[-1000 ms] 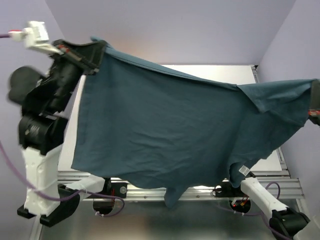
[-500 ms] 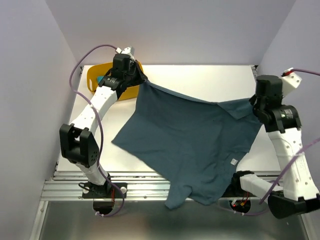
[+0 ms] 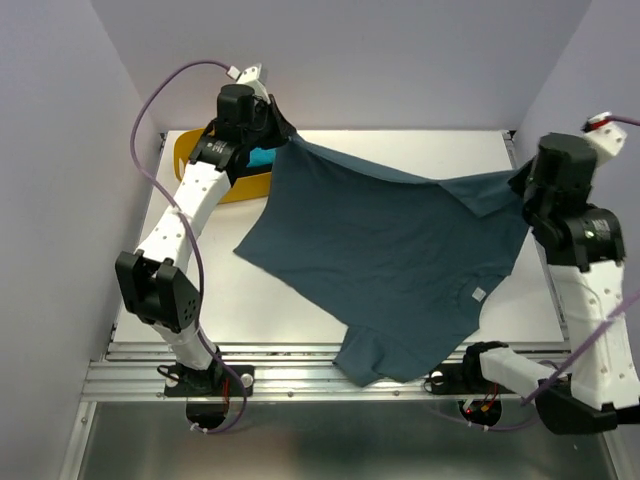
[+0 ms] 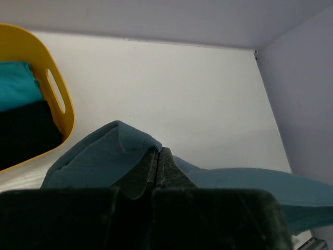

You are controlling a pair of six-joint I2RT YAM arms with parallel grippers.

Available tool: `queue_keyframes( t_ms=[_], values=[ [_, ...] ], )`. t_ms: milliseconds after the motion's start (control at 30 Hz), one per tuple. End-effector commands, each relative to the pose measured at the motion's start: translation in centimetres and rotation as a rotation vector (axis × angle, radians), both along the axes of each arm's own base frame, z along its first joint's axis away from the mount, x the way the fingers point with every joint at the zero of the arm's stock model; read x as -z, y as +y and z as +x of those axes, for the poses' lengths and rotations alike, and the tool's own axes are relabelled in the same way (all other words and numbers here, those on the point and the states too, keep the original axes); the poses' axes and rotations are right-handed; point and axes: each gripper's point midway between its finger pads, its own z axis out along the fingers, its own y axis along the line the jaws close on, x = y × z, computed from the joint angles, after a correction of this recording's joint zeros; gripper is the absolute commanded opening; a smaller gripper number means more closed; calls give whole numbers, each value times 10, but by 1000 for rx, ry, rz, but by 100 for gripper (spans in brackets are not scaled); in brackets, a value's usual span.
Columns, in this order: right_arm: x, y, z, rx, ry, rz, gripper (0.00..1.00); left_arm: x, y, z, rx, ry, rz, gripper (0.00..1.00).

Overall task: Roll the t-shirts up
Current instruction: Flatten out the T-shirt at the center of the board.

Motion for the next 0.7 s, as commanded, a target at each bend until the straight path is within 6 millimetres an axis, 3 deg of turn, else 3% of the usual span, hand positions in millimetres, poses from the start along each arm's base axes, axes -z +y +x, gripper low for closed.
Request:
queue_keyframes(
  t_ms=[0, 33, 67, 133, 167, 200, 267, 300, 400, 433, 467, 533, 567, 667],
  values=[
    [-123, 8, -48, -129, -363, 14, 1, -130, 17, -44, 14, -275, -57, 0],
    [-135, 11, -56, -161, -389, 3, 1, -144, 21, -52, 11, -304, -65, 0],
    [-165, 18, -73, -222, -470, 12, 1, -172, 27, -70, 3, -360, -88, 0],
    [-187, 26, -91, -290, -507, 8, 1, -210, 39, -97, -11, -444, -119, 0],
    [-218, 32, -115, -344, -596, 8, 1, -222, 44, -108, -23, -468, -128, 0],
    [-226, 35, -118, -367, -611, 7, 1, -245, 50, -122, -31, -517, -146, 0],
    [-242, 40, -135, -413, -660, 1, 1, -271, 63, -144, -64, -575, -161, 0],
    [-257, 46, -150, -459, -715, -1, 1, -294, 73, -167, -76, -626, -180, 0],
    [-279, 59, -178, -552, -823, -7, 1, -324, 93, -208, -118, -699, -203, 0],
    [-286, 61, -190, -571, -869, -6, 1, -342, 104, -231, -136, -751, -224, 0],
    [-289, 63, -195, -586, -887, -7, 1, -347, 107, -236, -146, -761, -230, 0],
    [-295, 68, -207, -627, -924, -10, 1, -367, 125, -277, -171, -833, -265, 0],
    [-296, 70, -207, -638, -927, -10, 1, -369, 127, -279, -180, -837, -271, 0],
    [-297, 74, -214, -666, -945, -3, 1, -383, 141, -312, -199, -894, -306, 0]
  ],
)
